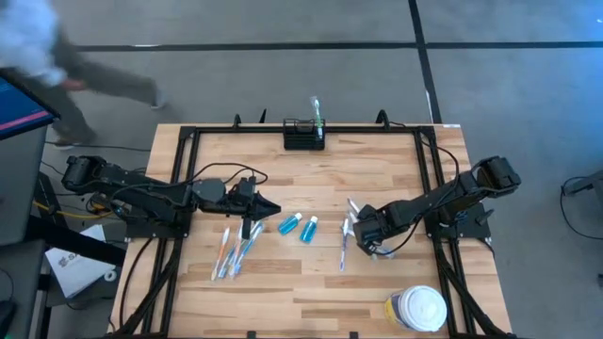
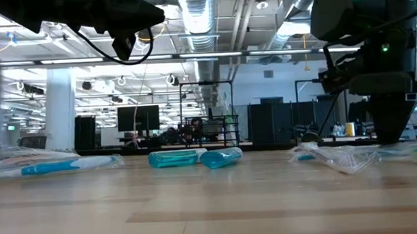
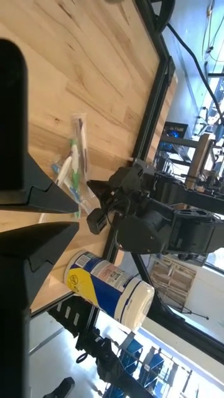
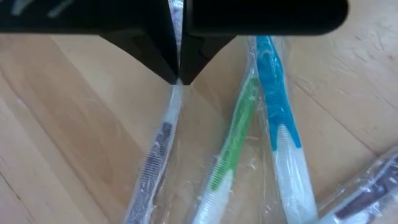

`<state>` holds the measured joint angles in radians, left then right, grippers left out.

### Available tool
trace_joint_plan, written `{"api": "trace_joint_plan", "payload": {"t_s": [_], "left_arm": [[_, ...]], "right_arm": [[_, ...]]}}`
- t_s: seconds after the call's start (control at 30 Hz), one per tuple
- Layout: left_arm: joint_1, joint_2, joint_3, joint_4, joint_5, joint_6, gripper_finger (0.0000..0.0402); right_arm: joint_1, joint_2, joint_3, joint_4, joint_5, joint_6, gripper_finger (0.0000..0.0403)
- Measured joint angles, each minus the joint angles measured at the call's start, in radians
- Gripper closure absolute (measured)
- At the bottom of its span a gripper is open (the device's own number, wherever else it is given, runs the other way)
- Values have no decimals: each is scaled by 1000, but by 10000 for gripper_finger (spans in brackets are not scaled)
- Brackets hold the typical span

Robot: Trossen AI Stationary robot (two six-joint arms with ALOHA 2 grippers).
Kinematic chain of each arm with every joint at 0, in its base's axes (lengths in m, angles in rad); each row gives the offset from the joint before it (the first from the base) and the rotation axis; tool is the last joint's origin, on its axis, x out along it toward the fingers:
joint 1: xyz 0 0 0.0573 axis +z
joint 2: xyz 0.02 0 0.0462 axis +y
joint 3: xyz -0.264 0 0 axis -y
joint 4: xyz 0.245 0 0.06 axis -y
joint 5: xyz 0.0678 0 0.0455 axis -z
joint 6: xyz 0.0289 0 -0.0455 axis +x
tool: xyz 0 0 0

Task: Pick & Place toothbrushing station
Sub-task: Put the right violet toothbrush into the black wire organizer

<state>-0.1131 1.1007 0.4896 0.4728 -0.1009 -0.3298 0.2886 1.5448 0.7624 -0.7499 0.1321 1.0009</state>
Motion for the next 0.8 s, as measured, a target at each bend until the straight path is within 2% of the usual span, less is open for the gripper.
{"api": "trace_joint_plan", "payload": {"t_s": [0.3, 0.8], "left_arm": [[0, 0, 0, 0, -5, 0, 373], [0, 0, 0, 8, -5, 0, 373]], "right_arm": [[-1, 0, 68, -127, 25, -56, 403], [39, 1, 367, -452, 174, -290, 403]]}}
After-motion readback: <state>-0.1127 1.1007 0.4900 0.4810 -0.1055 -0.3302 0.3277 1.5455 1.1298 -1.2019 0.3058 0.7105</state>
